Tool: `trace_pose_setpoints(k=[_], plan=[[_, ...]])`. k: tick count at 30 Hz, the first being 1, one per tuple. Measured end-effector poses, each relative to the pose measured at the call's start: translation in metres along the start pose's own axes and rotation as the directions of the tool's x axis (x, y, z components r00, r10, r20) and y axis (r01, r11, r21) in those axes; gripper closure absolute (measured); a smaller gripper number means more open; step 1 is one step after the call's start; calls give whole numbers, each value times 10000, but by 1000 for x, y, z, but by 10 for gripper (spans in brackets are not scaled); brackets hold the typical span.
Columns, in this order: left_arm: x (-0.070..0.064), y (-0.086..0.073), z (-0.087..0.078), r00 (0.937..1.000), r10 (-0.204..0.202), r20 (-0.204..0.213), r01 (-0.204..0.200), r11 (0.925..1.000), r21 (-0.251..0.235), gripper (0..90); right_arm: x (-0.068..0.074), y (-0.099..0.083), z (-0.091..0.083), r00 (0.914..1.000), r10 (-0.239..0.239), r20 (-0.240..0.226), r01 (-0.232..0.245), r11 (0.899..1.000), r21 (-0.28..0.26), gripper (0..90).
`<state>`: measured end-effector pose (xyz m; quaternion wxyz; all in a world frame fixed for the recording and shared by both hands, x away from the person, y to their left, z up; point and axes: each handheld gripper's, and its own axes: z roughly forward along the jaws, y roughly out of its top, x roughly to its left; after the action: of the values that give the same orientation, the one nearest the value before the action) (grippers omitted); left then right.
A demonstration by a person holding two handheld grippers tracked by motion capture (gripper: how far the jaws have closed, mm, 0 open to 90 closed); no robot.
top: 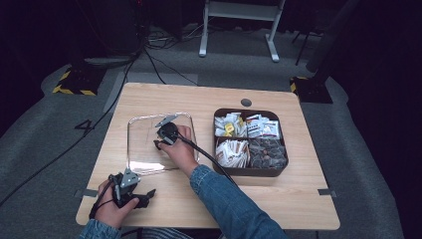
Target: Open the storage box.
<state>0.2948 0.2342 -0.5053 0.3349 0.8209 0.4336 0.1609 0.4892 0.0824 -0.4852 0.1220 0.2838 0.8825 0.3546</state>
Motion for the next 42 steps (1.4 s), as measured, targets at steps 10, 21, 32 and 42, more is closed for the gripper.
trace_pose_setpoints(k=[10,21,32,42], plan=[[0,-3,-2,10000,35,88,-35,10000,-2,148,4,12,-25,9999,-134,-29,132,9975,-696,367],[-1,-5,-4,9999,112,105,-111,9999,-31,148,6,17,-64,9998,-131,-124,114,9920,-1254,368],[-1,-5,-5,9998,127,168,-127,9999,12,147,-8,17,-105,9999,-142,-97,125,9866,-1625,368],[-1,-6,-6,9996,188,197,-189,9998,21,147,-29,6,-141,10000,-4,94,19,9865,-1638,369]])
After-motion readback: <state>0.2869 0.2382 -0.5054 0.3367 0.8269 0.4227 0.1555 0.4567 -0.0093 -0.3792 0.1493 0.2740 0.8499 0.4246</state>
